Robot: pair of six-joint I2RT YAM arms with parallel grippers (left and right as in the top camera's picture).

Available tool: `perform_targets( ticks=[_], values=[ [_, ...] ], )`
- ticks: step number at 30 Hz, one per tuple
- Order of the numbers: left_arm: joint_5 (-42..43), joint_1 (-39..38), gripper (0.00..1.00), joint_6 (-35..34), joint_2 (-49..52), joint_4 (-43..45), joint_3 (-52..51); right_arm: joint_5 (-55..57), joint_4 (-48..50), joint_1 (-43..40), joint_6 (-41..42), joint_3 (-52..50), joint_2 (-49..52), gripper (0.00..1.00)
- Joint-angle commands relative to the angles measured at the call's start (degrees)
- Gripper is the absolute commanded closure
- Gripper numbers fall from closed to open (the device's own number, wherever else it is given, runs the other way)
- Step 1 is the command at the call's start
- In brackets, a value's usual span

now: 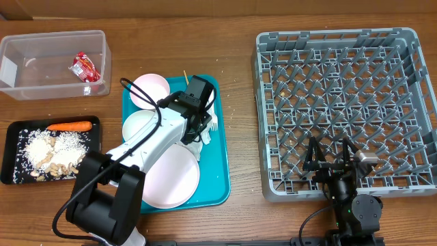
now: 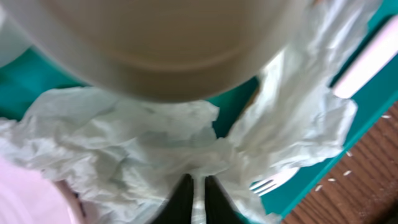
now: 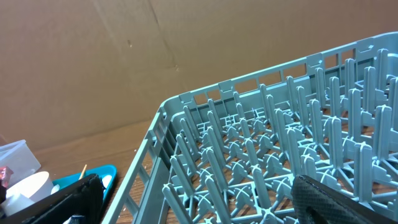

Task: Sort waste into correct bins and load items into the dishwasher rack
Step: 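Reach the left gripper to the white napkin on the teal tray and grasp it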

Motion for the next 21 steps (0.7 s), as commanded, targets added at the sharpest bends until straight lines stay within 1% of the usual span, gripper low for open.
perform_targets(
  ticks=[1, 6, 7, 10, 14, 16, 19, 21],
  values=[
    [-0.35, -0.35, 0.96, 1.51, -2.34, -1.77, 0.20, 0.74, 0.39, -0.33, -0.17, -0.59, -0.57, 0.00],
    [0.20, -0.37, 0.96, 2.47, -6.88, -4.98, 0.98, 0.74, 0.39, -0.33, -0.17, -0.59, -0.57, 0.00],
    [1.11, -0.37, 0.94, 3.39, -7.67, -5.07, 0.98, 0.74, 0.39, -0.33, -0.17, -0.59, -0.57, 0.00],
    [4.24, -0.87, 0.85, 6.60, -9.11, -4.70, 0.98, 0.74, 0.39, -0.33, -0.17, -0.59, -0.57, 0.00],
    [4.11, -2.60, 0.72, 11.78, -9.27, -4.52, 0.98, 0.74, 0.39, -0.33, -0.17, -0.59, -0.57, 0.00],
    [3.91, -3.78, 0.62, 16.15, -9.27, -3.58, 0.98, 0.74, 0.39, -0.33, -0.17, -0.59, -0.57, 0.00],
    [3.93, -5.40, 0.43, 25.99, -9.27, -0.63, 0.98, 0.74, 0.39, -0.33, -0.17, -0.59, -0.57, 0.00],
    [3.89, -6.21, 0.34, 31.95, -9.27, 1.09, 0.98, 0.74, 0.39, -0.33, -0.17, -0.59, -0.57, 0.00]
  ],
)
